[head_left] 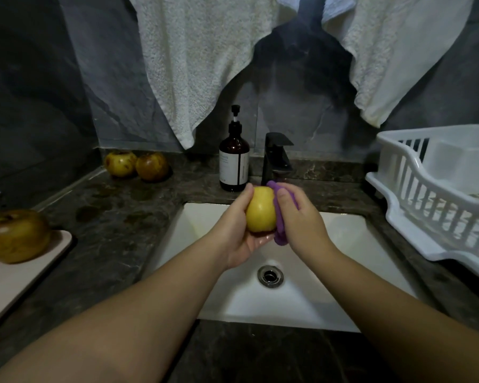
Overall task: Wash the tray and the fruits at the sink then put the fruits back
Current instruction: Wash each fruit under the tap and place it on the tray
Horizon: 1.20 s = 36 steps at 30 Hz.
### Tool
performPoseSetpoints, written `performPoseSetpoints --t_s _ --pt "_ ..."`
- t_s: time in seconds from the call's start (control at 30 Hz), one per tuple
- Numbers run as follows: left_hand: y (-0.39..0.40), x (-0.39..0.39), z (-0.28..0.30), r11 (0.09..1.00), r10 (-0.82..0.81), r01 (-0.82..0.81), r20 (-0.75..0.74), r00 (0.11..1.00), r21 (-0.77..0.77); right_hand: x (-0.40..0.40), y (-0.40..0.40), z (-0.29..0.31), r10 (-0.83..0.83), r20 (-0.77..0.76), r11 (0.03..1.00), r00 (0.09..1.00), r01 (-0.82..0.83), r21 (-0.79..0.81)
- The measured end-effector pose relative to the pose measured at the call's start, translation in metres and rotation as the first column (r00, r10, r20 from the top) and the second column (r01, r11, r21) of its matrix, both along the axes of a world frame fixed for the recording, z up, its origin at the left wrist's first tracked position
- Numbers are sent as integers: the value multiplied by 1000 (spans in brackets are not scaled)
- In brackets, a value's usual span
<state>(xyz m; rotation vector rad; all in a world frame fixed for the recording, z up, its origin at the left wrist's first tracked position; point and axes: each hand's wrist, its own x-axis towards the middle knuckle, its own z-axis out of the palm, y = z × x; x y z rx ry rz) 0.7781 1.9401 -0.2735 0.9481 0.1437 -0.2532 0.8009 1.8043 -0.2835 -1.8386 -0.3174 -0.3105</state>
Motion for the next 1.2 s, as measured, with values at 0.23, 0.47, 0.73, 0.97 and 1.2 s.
performPoseSetpoints --t_s 0.23,0.47,0.73,0.97,1.2 --pt "-1 1 -1 999 31 -32 24 999 43 0 0 1 -38 14 999 999 39 -11" --pt "-1 4 -3 991 54 -59 51 997 121 -2 3 1 -36 69 999 997 39 -31" --pt "0 5 -6 979 55 -66 66 996 190 -3 3 1 -42 88 998 995 46 -48" --pt "-2 3 -8 979 -43 35 35 998 201 -3 1 0 -51 30 999 998 51 3" --pt "-3 2 -9 972 -12 -4 66 998 235 1 0 -4 -47 -33 999 998 46 -27"
